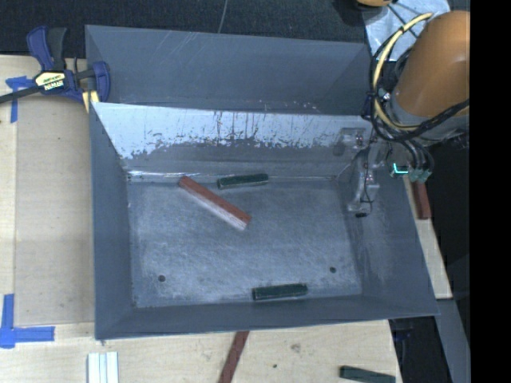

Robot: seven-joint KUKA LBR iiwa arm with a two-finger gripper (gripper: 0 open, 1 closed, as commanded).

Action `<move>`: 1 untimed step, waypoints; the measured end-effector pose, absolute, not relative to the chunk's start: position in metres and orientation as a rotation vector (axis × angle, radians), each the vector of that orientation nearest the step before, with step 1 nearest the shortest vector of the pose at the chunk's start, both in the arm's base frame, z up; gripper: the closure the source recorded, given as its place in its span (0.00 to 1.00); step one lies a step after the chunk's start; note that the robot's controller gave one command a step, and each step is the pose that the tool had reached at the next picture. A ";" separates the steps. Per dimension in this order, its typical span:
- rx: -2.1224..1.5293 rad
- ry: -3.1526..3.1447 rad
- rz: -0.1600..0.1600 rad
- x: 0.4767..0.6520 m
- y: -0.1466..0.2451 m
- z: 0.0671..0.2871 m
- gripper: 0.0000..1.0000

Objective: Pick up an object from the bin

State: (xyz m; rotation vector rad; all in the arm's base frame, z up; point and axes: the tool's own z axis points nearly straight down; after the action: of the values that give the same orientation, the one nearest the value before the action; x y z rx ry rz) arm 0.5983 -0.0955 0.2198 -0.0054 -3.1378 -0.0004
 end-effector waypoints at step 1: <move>0.000 -3.146 0.001 0.600 -0.095 0.224 1.00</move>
Offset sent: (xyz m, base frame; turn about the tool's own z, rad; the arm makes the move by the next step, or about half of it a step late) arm 0.0000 0.0000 0.0000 0.0000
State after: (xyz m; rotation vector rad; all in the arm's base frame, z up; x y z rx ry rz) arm 0.5999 -0.0950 0.2244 0.0000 -3.1460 0.0012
